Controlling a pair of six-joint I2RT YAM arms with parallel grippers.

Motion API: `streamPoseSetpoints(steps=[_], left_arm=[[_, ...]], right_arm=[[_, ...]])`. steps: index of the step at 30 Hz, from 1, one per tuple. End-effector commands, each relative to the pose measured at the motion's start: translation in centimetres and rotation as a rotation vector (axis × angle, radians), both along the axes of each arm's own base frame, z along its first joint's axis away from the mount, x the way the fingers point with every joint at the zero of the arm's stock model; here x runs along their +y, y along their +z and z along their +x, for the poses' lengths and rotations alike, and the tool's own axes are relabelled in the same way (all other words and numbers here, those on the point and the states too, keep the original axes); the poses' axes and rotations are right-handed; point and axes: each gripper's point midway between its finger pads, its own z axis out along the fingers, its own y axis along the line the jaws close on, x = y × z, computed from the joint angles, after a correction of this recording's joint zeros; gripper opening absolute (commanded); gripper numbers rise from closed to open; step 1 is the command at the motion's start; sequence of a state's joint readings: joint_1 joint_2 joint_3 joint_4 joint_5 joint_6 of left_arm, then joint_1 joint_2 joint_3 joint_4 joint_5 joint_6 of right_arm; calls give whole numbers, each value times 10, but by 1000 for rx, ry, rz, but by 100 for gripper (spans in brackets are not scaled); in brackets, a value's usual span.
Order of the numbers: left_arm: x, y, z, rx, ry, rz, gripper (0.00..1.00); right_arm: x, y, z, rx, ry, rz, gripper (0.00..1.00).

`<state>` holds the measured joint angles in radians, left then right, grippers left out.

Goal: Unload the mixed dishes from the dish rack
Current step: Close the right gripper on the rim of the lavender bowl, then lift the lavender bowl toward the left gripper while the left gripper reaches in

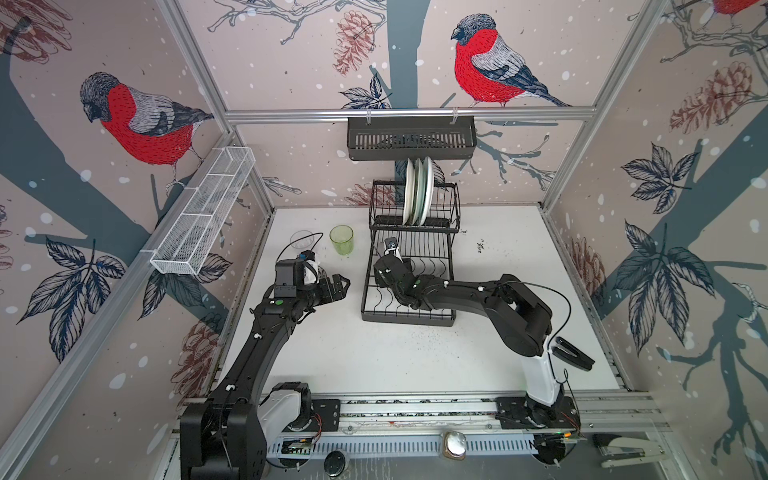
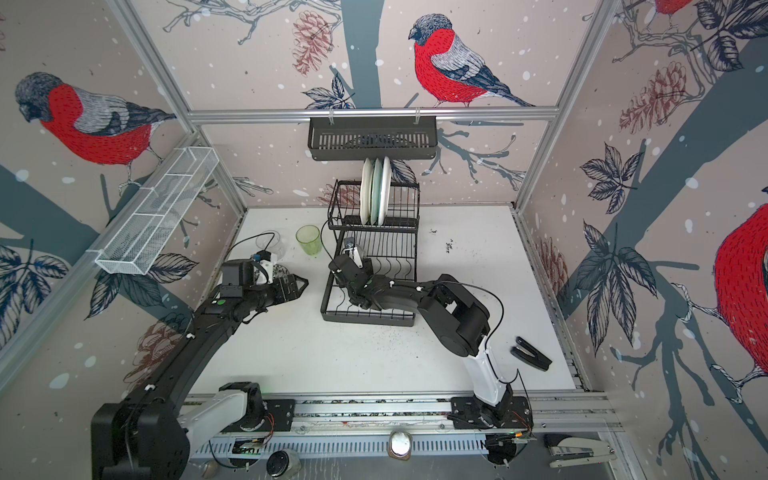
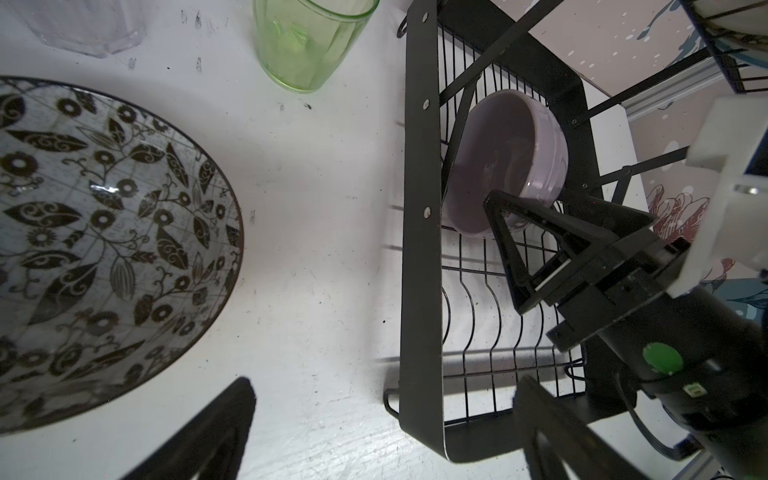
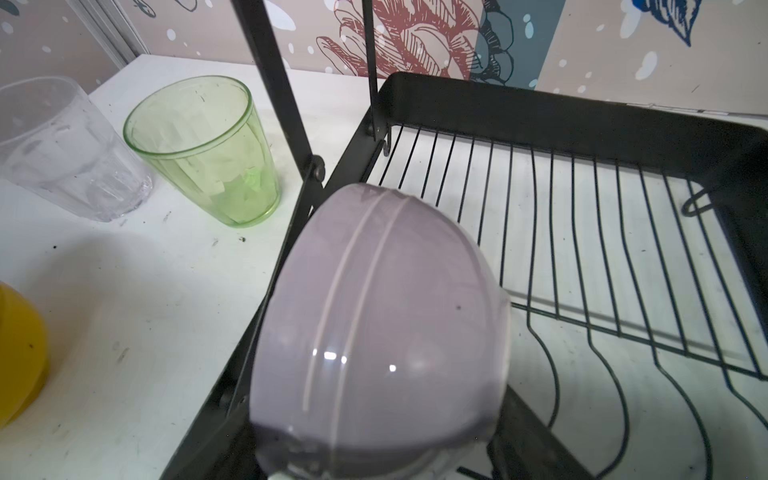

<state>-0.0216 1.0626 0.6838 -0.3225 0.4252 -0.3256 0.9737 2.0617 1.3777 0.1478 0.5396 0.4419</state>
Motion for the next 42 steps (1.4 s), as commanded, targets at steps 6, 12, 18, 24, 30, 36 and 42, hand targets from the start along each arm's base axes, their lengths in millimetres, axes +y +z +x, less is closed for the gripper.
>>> streamPoseSetpoints(steps=[6, 12, 18, 24, 30, 36, 42], left_arm=[[-3, 4, 4, -27, -14, -15, 97], [-3, 6, 4, -33, -16, -17, 97], [-3, 6, 5, -33, -17, -19, 97], [-5, 9, 6, -43, -23, -25, 97], [-9, 13, 6, -54, -30, -47, 97], [-33, 24, 1, -82, -85, -95, 93], [-66, 30, -5, -105, -134, -114, 93]], right_arm=[[-12, 18, 0, -51, -51, -18, 54], [-15, 25, -8, -49, -53, 13, 54], [-21, 30, -16, -42, -61, 40, 54], [-27, 44, -25, -50, -64, 74, 54], [-39, 59, -39, -41, -63, 148, 54], [-53, 66, -59, -11, -42, 255, 54], [-63, 75, -82, 23, 8, 403, 54]])
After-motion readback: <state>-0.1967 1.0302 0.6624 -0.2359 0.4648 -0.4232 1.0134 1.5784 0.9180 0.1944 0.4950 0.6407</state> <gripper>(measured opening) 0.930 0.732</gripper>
